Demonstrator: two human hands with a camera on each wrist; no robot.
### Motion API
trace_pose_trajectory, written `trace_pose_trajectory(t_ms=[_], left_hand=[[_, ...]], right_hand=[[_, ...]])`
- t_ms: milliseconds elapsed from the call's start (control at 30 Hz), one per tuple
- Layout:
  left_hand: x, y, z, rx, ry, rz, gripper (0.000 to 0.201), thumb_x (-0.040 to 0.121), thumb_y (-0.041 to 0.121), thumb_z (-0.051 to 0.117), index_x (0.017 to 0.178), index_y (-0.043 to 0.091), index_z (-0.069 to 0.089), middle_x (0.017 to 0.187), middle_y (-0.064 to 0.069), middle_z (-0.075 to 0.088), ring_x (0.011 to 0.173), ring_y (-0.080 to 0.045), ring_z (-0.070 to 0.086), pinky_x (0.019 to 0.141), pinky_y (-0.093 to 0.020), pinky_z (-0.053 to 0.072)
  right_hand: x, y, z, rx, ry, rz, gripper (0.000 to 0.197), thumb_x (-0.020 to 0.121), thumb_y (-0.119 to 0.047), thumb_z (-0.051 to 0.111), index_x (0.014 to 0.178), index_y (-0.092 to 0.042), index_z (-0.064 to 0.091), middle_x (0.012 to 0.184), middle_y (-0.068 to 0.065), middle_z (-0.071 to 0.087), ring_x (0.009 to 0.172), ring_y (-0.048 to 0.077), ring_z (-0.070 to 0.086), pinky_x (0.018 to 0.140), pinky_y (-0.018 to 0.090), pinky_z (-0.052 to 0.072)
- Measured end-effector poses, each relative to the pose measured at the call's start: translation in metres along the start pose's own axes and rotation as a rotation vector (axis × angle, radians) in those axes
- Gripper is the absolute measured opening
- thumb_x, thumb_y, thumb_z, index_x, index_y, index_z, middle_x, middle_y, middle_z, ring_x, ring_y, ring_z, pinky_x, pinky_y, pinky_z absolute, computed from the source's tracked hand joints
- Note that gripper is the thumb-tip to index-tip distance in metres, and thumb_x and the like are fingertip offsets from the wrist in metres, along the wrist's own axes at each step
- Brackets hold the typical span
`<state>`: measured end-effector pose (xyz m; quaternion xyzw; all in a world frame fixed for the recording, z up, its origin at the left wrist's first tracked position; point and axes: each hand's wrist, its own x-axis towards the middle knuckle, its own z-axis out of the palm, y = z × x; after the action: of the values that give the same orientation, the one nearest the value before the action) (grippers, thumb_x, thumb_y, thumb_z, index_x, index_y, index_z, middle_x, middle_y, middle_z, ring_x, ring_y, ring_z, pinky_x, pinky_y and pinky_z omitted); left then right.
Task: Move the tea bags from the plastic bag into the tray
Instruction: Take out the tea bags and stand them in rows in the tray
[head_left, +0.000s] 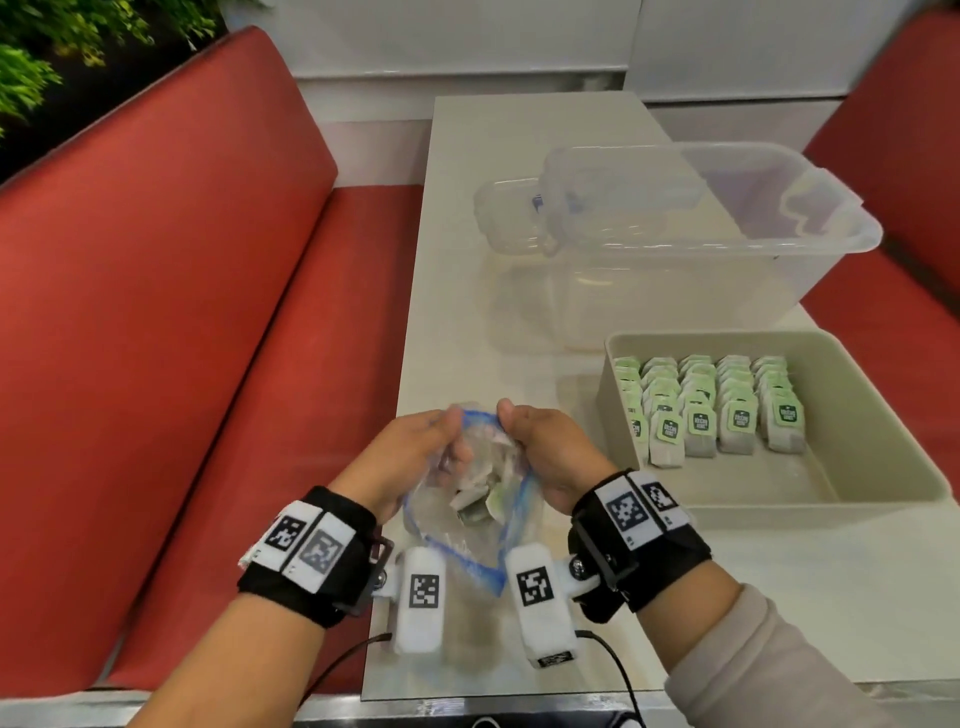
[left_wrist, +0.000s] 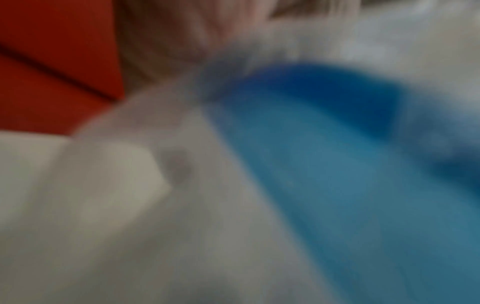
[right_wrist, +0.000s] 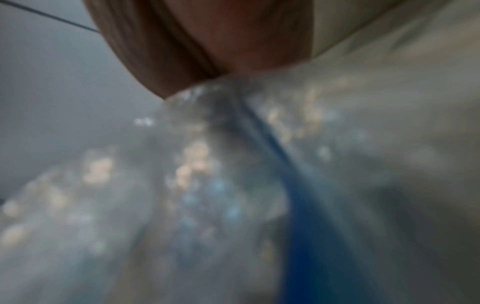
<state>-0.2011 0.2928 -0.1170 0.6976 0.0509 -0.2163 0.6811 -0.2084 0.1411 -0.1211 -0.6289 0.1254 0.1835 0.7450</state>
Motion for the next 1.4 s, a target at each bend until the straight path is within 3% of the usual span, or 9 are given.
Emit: trace_pose_trajectory(t_ms=[100,267,400,733,833,1000,1133,1233,1400], left_hand=[[0.0,-0.006,-0.004,-0.186,0.075,-0.112,0.043,0.097,0.038,0.04,0.074,0.007,0.059,0.054,-0.001,0.055,0.044,-0.011,0.048,0.052,-0.025,0.039],[-0.002,-0.013,-0.009,-0.438,0.271,-0.125,0.038,0.1,0.033,0.037,0.09,0.007,0.062,0.064,-0.002,0.058,0.051,-0.01,0.054,0.049,-0.022,0.041],[-0.003,-0.021,-0.014,-0.655,0.259,-0.153,0.04,0.1,0.032,0.034,0.085,0.009,0.064,0.062,-0.002,0.063,0.05,-0.012,0.062,0.044,-0.019,0.05],[0.002,-0.053,-0.025,-0.862,0.203,-0.302,0.029,0.097,0.032,0.04,0.077,0.017,0.055,0.044,0.006,0.046,0.038,-0.006,0.045,0.052,-0.018,0.044],[-0.001,-0.057,-0.021,-0.73,0.154,-0.289,0.035,0.098,0.034,0.038,0.091,0.012,0.065,0.067,-0.004,0.068,0.061,-0.015,0.065,0.074,-0.03,0.052],[-0.004,-0.052,-0.028,-0.258,0.181,-0.183,0.053,0.09,0.059,0.038,0.121,0.019,0.053,0.114,-0.004,0.065,0.105,-0.021,0.061,0.079,-0.036,0.049],[-0.011,-0.043,-0.027,0.093,0.22,0.066,0.044,0.072,0.029,0.076,0.1,0.018,0.044,0.099,-0.011,0.058,0.085,-0.022,0.059,0.072,-0.039,0.049],[-0.011,-0.043,-0.026,0.268,0.352,0.112,0.026,0.077,0.013,0.065,0.09,0.013,0.042,0.079,-0.007,0.052,0.073,-0.022,0.052,0.064,-0.038,0.042],[-0.006,-0.04,-0.015,0.28,0.494,0.106,0.014,0.085,0.004,0.052,0.094,0.008,0.043,0.077,-0.001,0.048,0.067,-0.018,0.046,0.06,-0.034,0.04]], right_hand=[[-0.001,0.008,0.0,-0.112,0.064,-0.04,0.031,0.095,-0.034,0.051,0.081,-0.007,0.057,0.078,0.009,0.062,0.076,0.024,0.057,0.075,0.035,0.046],[-0.019,0.014,0.003,-0.569,0.289,-0.189,0.04,0.07,-0.046,0.075,0.078,-0.016,0.049,0.08,-0.003,0.05,0.066,0.009,0.046,0.058,0.022,0.034],[-0.02,0.02,0.003,-0.71,0.247,-0.24,0.025,0.081,-0.032,0.066,0.066,-0.015,0.055,0.062,-0.007,0.051,0.057,0.006,0.046,0.053,0.019,0.033],[-0.017,0.026,0.012,0.364,0.077,-0.062,0.029,0.097,-0.003,0.041,0.07,-0.013,0.046,0.067,0.003,0.051,0.062,0.017,0.049,0.06,0.027,0.044],[-0.016,0.024,0.011,0.52,0.043,-0.01,0.03,0.099,-0.008,0.037,0.071,-0.015,0.045,0.072,0.006,0.052,0.063,0.019,0.053,0.062,0.029,0.048],[-0.013,0.02,0.003,0.122,0.264,-0.087,0.014,0.094,-0.007,0.051,0.09,-0.02,0.047,0.071,0.009,0.058,0.058,0.021,0.054,0.062,0.033,0.047],[-0.01,0.019,0.001,0.102,0.318,-0.098,0.02,0.091,-0.002,0.053,0.082,-0.016,0.042,0.068,0.006,0.051,0.06,0.019,0.047,0.061,0.033,0.043],[-0.006,0.022,-0.002,0.084,0.35,-0.112,0.023,0.088,-0.002,0.056,0.075,-0.017,0.043,0.088,0.012,0.054,0.076,0.022,0.05,0.072,0.037,0.043],[-0.021,0.027,-0.001,-0.434,0.389,-0.261,0.031,0.073,-0.017,0.074,0.085,-0.022,0.046,0.1,-0.011,0.038,0.08,0.001,0.046,0.069,0.009,0.037]])
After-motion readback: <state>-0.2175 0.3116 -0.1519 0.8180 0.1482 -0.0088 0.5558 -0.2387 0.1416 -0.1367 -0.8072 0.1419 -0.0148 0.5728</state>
